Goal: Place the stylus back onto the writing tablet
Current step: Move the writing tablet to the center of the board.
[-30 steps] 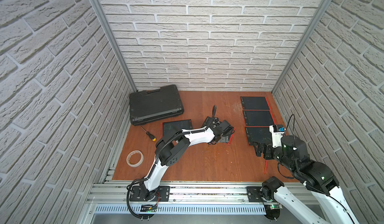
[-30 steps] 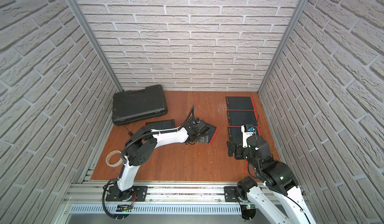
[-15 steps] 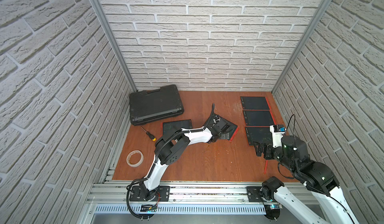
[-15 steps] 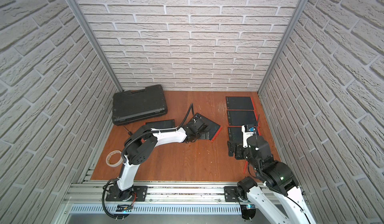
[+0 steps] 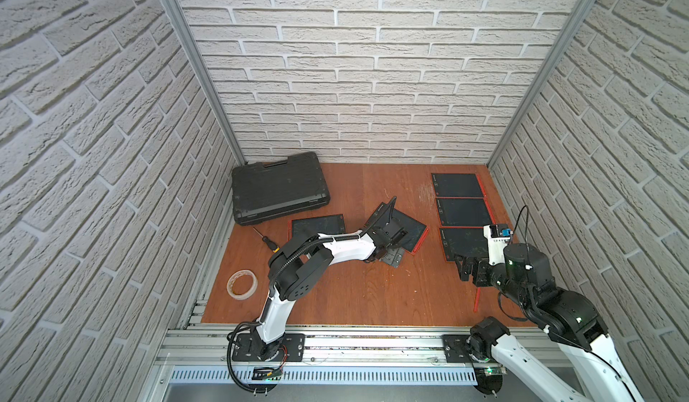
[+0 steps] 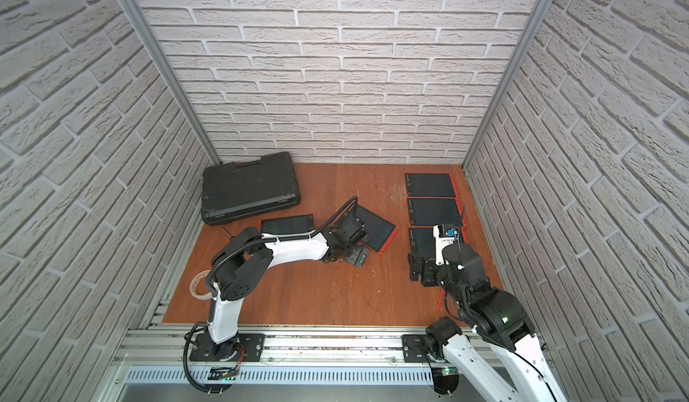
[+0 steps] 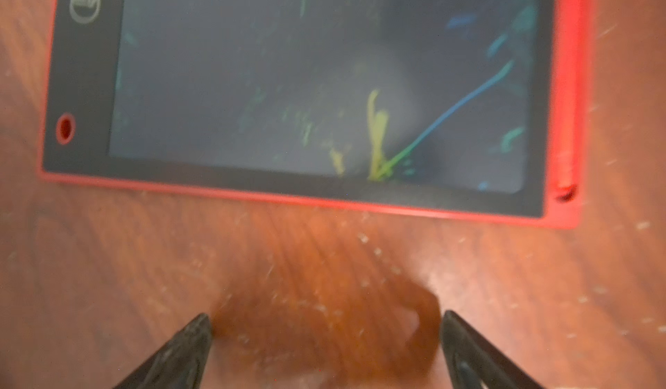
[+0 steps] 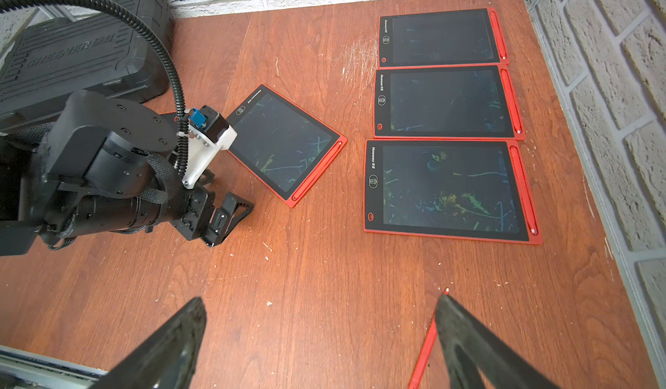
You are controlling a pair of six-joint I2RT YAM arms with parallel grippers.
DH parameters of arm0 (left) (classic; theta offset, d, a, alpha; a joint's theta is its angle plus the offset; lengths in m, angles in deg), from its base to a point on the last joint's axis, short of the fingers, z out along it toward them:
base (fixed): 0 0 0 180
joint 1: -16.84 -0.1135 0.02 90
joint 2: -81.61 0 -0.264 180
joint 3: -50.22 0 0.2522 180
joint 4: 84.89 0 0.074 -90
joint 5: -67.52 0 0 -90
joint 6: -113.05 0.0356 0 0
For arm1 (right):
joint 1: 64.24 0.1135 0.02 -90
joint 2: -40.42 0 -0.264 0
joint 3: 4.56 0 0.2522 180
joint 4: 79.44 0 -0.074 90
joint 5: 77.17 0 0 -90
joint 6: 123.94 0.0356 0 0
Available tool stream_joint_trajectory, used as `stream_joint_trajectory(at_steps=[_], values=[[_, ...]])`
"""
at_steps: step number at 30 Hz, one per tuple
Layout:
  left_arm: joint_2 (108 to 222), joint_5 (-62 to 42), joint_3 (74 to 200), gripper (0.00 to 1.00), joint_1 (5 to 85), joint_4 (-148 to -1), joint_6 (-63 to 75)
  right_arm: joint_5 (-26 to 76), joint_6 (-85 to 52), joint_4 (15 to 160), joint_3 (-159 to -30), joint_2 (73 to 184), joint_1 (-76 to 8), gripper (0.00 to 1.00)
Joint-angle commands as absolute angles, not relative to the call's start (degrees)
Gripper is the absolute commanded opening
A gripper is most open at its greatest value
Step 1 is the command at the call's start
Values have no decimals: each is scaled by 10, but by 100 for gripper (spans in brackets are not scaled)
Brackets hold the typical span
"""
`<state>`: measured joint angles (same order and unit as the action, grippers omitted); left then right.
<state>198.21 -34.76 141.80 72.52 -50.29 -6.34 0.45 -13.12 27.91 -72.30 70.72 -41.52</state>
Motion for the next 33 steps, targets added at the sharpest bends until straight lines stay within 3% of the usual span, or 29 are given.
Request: stream_joint_trajectory(at_steps=[1,16,33], values=[[2020,-389,1449,98,738,-427,-45,-1,-126,303,-718,707,-413,98],[2128,-356,1581,98,739,-355,-132,-7,-124,302,-719,709,-414,97],[2270,-299,1785,98,678,-349,-270,-14,-120,300,-719,709,-414,97]])
